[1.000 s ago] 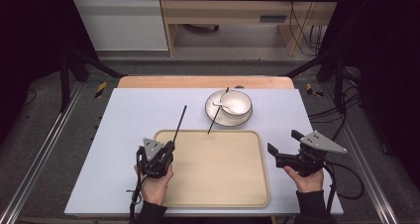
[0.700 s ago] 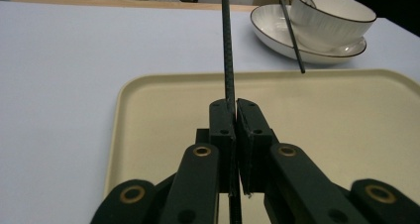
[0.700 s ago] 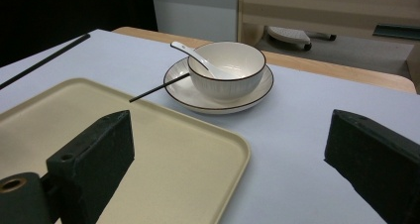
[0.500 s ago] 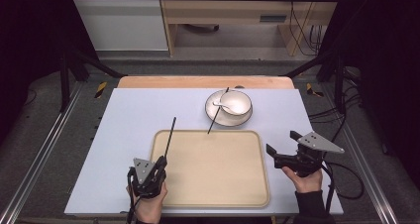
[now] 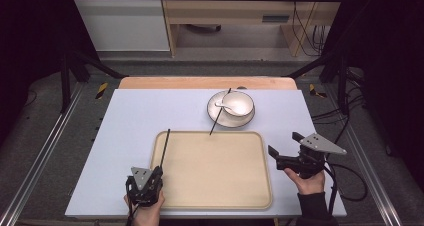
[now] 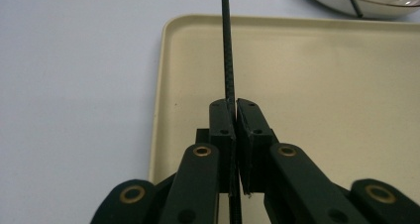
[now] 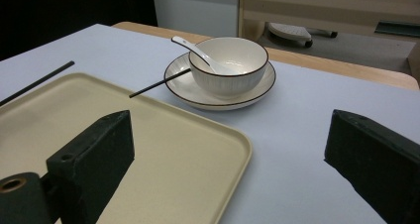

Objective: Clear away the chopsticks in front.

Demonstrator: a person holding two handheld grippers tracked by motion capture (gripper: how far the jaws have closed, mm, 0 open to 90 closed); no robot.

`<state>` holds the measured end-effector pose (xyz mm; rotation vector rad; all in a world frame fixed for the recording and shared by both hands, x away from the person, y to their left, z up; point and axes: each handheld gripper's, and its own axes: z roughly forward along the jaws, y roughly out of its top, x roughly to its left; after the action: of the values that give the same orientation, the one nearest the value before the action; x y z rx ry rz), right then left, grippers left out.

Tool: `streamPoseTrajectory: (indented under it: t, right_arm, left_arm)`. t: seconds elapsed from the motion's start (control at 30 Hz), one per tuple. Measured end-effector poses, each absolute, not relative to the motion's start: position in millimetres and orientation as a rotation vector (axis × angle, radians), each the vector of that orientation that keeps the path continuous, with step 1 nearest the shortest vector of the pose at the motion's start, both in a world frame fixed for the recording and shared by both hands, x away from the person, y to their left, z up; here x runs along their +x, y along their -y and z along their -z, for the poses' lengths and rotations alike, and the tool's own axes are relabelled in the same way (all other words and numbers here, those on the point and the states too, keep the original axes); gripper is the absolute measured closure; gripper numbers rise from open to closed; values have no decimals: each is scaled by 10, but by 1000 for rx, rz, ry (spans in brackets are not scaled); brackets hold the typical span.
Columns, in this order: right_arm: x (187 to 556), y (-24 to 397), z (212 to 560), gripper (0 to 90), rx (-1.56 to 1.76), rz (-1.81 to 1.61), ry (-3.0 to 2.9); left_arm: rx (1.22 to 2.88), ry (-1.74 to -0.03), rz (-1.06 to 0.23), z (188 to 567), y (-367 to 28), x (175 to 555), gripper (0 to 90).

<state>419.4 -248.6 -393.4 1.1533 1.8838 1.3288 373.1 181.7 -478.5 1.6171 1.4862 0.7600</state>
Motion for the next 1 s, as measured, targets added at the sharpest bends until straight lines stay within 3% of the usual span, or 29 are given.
streamPoseTrajectory:
  t: [0.63,1.0]
  right_arm:
    - [4190,2481,3930,51,1155,-1333,-1884]
    - [4180,2511,3916,52,1159,-1340,-1870]
  left_arm:
    - [1720,-1574,-746,4806,-1807,3860,843]
    - [1697,-1396,-746,4454,-1825,3968,631]
